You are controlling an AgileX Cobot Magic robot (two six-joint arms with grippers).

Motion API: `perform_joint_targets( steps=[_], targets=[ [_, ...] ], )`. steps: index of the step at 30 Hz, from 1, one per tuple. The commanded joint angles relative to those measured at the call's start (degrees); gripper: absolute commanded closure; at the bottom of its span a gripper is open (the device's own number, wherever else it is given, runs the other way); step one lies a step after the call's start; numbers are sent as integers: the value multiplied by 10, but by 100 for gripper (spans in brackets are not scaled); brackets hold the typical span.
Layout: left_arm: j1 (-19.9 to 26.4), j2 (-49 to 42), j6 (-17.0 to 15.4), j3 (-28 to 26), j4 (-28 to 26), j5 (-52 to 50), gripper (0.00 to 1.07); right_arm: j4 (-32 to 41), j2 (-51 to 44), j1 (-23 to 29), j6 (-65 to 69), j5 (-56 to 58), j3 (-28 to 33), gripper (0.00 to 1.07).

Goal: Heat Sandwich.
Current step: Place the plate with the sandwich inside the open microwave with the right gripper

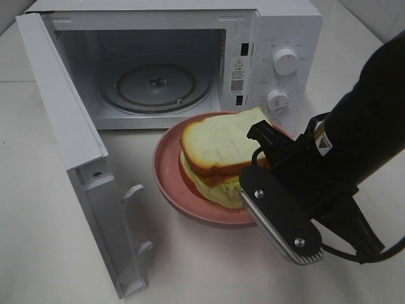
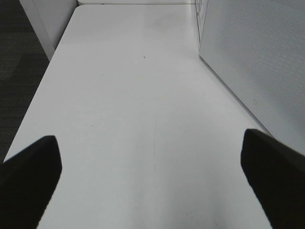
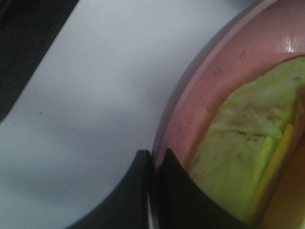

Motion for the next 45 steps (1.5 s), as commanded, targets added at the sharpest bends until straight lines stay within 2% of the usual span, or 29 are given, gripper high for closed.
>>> perform_joint_targets(
  steps=[1, 37, 45],
  targets=[
    [1, -17, 0, 1, -4, -6, 9, 2, 11, -2, -10, -5, -20, 107],
    [1, -17, 0, 1, -4, -6, 9, 28, 174, -2, -39, 16, -223, 107],
    [1, -17, 0, 1, -4, -6, 9, 28, 222, -2, -34, 41, -292, 107]
  ],
)
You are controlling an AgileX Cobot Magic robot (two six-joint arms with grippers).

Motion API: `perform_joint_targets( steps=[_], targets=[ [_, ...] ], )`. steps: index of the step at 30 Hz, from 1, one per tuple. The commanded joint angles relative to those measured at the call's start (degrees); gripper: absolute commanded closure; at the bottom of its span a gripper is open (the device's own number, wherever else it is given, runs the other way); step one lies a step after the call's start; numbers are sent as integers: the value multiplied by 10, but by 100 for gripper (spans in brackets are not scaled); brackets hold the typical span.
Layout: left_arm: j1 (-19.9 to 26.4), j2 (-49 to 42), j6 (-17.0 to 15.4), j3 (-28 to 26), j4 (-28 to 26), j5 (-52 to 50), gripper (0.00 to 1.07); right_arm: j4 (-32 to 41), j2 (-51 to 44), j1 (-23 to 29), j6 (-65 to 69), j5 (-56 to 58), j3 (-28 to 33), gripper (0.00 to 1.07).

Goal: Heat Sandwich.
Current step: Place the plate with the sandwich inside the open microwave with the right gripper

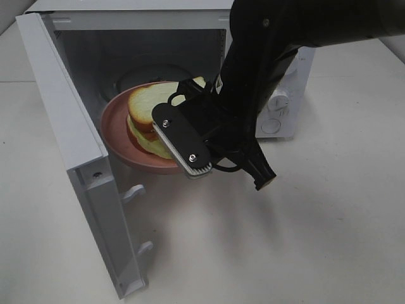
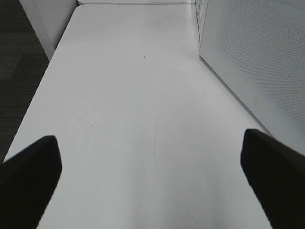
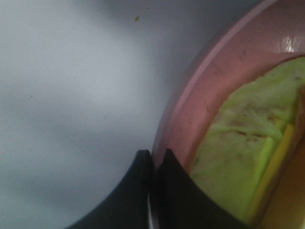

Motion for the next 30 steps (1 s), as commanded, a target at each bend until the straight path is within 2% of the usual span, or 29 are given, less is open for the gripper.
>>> perform_joint_targets(
  steps=[1, 13, 30],
  targets=[
    [1, -17, 0, 1, -4, -6, 9, 0, 14, -2, -4, 4, -29, 107],
    [1, -17, 0, 1, -4, -6, 9, -14, 83, -2, 21, 41, -131, 107],
    [1, -17, 0, 1, -4, -6, 9, -33, 188, -2, 81, 109, -304, 107]
  ],
)
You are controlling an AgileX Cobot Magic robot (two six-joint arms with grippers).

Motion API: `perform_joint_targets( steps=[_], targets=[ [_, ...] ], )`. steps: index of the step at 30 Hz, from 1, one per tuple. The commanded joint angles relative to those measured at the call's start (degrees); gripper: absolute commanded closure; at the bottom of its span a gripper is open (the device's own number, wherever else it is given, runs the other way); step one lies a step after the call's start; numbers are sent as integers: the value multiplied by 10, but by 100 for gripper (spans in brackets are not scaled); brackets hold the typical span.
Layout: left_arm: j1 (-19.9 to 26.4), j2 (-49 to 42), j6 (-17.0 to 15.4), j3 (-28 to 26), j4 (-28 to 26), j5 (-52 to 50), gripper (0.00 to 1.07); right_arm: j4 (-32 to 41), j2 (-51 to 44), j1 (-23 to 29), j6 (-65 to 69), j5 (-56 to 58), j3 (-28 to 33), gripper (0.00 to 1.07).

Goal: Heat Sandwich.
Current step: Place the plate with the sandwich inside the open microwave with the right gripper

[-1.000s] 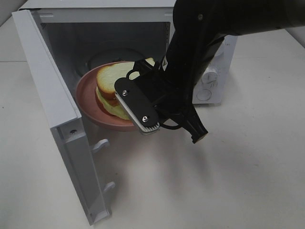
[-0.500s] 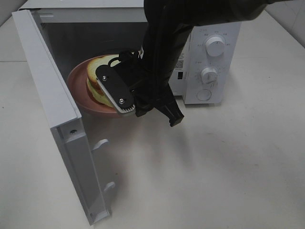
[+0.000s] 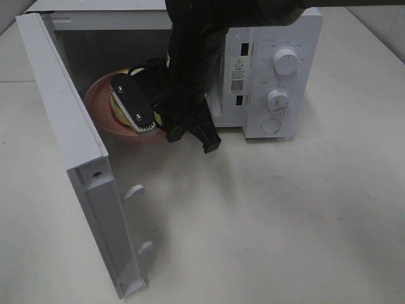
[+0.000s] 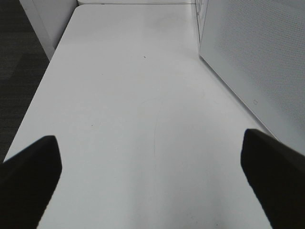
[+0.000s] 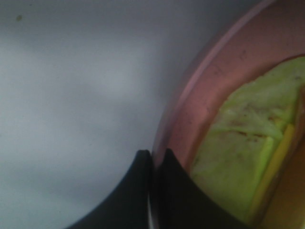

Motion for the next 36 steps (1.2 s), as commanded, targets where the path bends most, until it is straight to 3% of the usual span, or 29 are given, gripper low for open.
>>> perform_joint_targets(
  steps=[1, 19, 36],
  targets=[
    [1, -17, 0, 1, -4, -6, 9, -5, 17, -2, 21, 7, -39, 107],
    [1, -17, 0, 1, -4, -6, 9, -73, 86, -10, 141, 34, -168, 107],
    [1, -17, 0, 1, -4, -6, 9, -73, 108, -37, 137, -21, -179, 107]
  ],
)
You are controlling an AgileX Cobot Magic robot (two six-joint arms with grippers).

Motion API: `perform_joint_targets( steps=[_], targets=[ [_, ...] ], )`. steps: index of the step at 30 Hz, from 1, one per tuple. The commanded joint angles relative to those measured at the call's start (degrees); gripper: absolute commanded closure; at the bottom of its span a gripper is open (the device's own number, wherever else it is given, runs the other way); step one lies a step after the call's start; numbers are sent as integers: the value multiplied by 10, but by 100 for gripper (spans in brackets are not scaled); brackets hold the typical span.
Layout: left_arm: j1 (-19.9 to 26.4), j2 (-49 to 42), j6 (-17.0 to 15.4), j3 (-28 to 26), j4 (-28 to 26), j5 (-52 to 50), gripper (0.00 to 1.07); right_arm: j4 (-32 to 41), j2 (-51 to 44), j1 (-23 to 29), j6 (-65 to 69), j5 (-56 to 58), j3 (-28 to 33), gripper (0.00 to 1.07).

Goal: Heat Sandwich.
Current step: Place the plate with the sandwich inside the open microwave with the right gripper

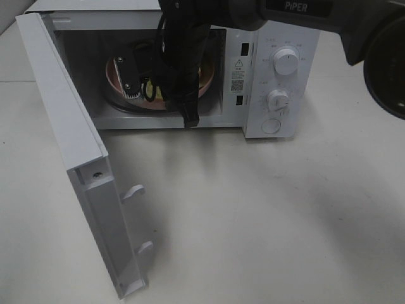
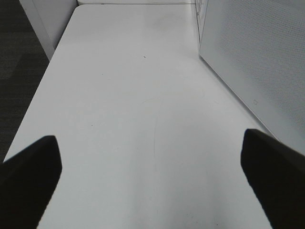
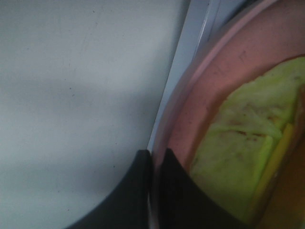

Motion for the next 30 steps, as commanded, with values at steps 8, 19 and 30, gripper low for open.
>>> perform_joint_targets(
  steps=[8, 19, 30],
  targets=[
    [1, -17, 0, 1, -4, -6, 9, -6, 7, -12, 1, -38, -7, 106],
    [1, -17, 0, 1, -4, -6, 9, -7, 13, -13, 28, -41, -7, 95],
    [1, -17, 0, 1, -4, -6, 9, -9, 13, -13, 83, -61, -7, 28]
  ],
)
